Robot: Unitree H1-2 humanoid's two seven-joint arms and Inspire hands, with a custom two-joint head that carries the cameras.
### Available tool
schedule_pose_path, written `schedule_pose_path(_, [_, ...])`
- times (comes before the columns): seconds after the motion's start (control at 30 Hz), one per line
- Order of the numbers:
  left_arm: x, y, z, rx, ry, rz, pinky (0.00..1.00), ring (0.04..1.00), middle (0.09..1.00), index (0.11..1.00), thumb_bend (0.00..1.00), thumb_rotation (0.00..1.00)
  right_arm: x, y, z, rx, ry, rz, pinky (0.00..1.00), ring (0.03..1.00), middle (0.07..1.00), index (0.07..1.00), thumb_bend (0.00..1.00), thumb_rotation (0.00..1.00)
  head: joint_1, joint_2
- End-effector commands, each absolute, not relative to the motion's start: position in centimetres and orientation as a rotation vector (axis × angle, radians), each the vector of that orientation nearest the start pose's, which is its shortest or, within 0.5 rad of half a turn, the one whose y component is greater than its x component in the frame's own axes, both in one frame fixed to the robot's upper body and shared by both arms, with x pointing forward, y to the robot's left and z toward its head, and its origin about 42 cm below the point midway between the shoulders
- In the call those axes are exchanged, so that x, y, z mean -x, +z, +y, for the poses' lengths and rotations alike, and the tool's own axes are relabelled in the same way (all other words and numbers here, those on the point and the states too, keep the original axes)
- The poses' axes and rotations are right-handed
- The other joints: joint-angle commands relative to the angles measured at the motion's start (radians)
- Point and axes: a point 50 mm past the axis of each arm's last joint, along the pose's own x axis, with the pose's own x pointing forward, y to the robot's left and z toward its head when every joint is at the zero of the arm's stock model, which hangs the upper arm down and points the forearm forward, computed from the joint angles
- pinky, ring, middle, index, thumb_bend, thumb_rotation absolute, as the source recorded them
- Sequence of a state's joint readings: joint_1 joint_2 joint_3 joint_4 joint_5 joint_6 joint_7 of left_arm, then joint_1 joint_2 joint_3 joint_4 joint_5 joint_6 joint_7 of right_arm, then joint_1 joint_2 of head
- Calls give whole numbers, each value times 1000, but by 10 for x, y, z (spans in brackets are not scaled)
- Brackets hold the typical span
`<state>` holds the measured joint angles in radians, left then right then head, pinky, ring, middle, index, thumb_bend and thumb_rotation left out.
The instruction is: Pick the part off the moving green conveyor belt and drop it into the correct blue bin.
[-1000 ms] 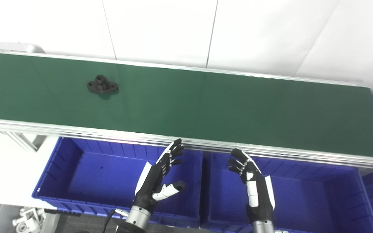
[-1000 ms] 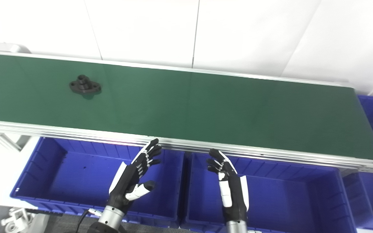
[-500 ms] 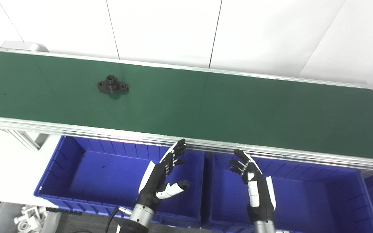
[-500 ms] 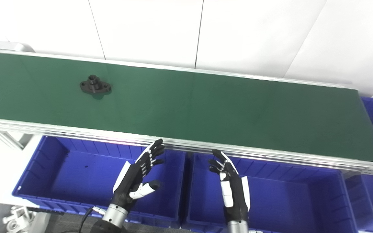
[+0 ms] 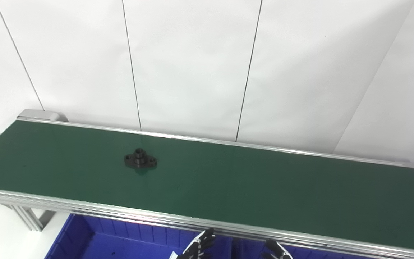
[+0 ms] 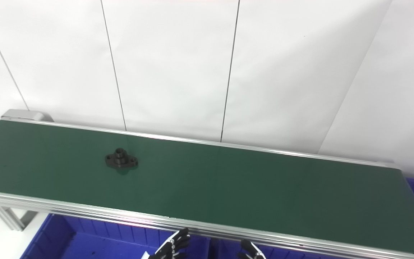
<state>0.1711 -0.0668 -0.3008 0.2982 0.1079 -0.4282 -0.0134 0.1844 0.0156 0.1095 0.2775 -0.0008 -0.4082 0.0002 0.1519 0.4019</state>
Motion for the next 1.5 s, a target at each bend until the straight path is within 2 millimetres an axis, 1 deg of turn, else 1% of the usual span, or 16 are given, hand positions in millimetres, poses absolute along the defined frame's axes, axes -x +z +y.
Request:
schedule_pose_path(0.0, [-204,26,106,17,-303,-76,800,889,902,898,976,705,-206,17,-185,-30,73,-45,747,794,864,823,821,997,1,4])
schedule_pose_path(0.1, [-204,27,106,12,-303,-82,796,886,902,899,954,700,-206,17,-185,-34,77,-45,752,798,867,823,806,996,1,4])
schedule_pose_path(0.13, [-204,27,105,12,-303,-84,795,886,902,899,955,698,-205,18,-186,-35,78,-47,757,801,869,823,805,991,4,16])
schedule_pose_path(0.2, [-204,28,105,13,-304,-89,795,886,903,900,953,694,-205,19,-186,-35,80,-51,759,801,870,828,801,990,10,23])
schedule_pose_path(0.37, [-205,30,102,13,-305,-93,806,894,907,906,967,693,-205,24,-189,5,93,-72,759,806,872,836,806,994,21,33])
schedule_pose_path(0.4, [-205,30,102,11,-305,-95,806,894,906,906,970,694,-204,27,-190,18,103,-83,759,808,871,831,815,984,21,36])
schedule_pose_path(0.57, [-205,31,102,12,-305,-98,805,896,907,905,958,699,-200,40,-189,42,125,-127,733,786,838,795,924,898,13,39])
schedule_pose_path(0.67, [-205,31,103,11,-307,-100,810,897,906,905,945,699,-197,48,-189,67,137,-159,729,784,838,789,943,886,13,39])
schedule_pose_path(0.77, [-206,32,103,4,-309,-105,811,897,907,907,938,702,-197,58,-191,79,140,-196,726,786,840,787,960,875,3,48])
schedule_pose_path(0.83, [-207,32,103,3,-311,-107,815,899,908,910,932,705,-197,68,-194,88,135,-231,724,792,841,795,988,858,3,48])
schedule_pose_path(0.93, [-208,33,103,3,-313,-111,813,899,907,913,927,707,-198,83,-198,106,127,-289,725,795,832,804,995,865,-6,52])
schedule_pose_path(1.07, [-209,34,103,6,-308,-114,809,899,906,909,937,708,-202,104,-203,141,115,-369,721,789,830,808,1000,895,-12,54])
schedule_pose_path(1.13, [-209,34,103,9,-308,-112,814,903,909,912,936,709,-205,112,-204,133,111,-400,743,794,826,803,1000,887,-21,54])
schedule_pose_path(1.2, [-210,33,103,9,-307,-111,817,903,910,912,937,710,-209,118,-205,135,107,-427,745,782,795,800,1000,877,-22,55])
schedule_pose_path(1.33, [-211,34,104,7,-307,-113,818,906,911,917,950,718,-219,127,-206,150,94,-468,744,786,789,808,1000,870,-30,59])
schedule_pose_path(1.47, [-212,34,104,9,-306,-115,828,913,915,922,951,720,-242,141,-210,199,97,-529,748,813,819,833,1000,888,-36,60])
